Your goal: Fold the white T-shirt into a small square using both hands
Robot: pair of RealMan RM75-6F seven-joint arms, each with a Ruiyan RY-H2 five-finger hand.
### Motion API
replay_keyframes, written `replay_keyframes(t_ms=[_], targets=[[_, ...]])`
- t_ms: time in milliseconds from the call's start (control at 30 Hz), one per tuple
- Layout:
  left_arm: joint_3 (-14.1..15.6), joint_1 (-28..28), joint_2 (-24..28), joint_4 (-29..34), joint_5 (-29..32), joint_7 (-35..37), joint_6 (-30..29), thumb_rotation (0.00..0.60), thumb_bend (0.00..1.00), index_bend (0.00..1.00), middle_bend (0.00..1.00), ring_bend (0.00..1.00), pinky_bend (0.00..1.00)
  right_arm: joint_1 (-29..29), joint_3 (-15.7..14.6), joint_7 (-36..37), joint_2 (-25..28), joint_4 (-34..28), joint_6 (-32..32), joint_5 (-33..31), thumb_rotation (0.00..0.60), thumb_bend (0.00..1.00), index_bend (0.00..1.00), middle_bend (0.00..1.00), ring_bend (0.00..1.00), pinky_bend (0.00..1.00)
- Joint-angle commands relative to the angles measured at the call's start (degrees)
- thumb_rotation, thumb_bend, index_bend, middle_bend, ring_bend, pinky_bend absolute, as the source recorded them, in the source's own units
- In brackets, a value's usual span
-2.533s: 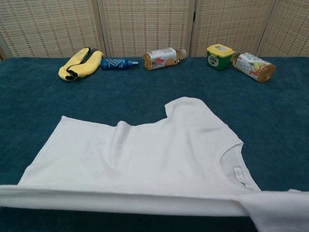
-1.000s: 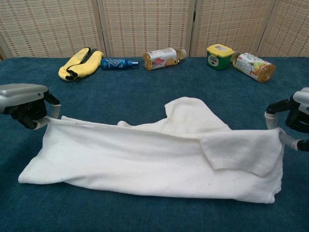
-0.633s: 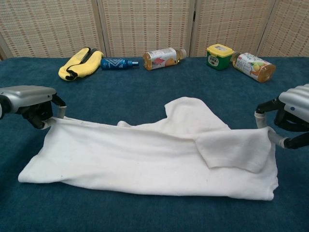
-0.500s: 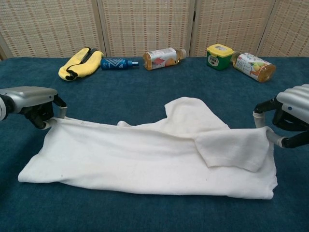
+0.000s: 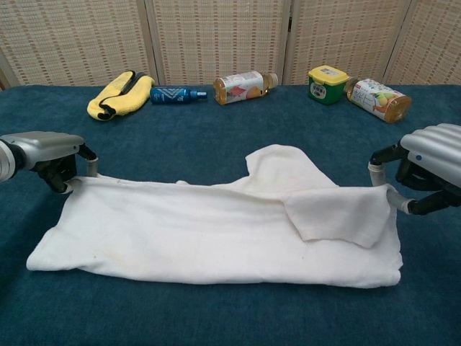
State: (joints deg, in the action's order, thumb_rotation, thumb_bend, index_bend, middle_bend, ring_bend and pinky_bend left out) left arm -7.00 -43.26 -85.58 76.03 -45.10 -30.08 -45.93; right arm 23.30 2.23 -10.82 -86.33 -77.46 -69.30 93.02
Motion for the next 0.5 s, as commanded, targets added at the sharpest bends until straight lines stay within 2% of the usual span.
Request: replay_keyframes(t_ms=[33,100,200,500], targets=[[0.4,0.1,0.8,1.6,1.0,-0.3,-0.8,0.600,0.56,0.21,0.94,0.86,0.97,0.7,0.0,0.4,-0.7,1.1,0.4,0.2,0.600,0.57,0.68,1.00,1.00,1.00],[0.5,0.3,1.4,2.8,1.1,-0.4,-1.6,0.600,0.54,0.09,0.94,0.86,0.97,1.1,0.1,0.6,-1.2,1.8,0.5,0.2,0.600,0.57,0.68,1.00,1.00,1.00],[0.8,0.8,2.5,4.9,1.3,-0.2,-3.0,0.600,0.51,0.00,0.94,0.86,0.97,1.7,0.3,1.2,-2.0,2.9,0.3,0.5,0.600,0.57,0.68,1.00,1.00,1.00],[1.1,3.6,6.3,10.6,-1.4,2.8,-8.1,0.600,0.47,0.00,0.94,0.86,0.97,3.7,1.0,4.3,-4.0,5.8,-2.1,2.7,0.600,0.57,0.68,1.00,1.00,1.00]])
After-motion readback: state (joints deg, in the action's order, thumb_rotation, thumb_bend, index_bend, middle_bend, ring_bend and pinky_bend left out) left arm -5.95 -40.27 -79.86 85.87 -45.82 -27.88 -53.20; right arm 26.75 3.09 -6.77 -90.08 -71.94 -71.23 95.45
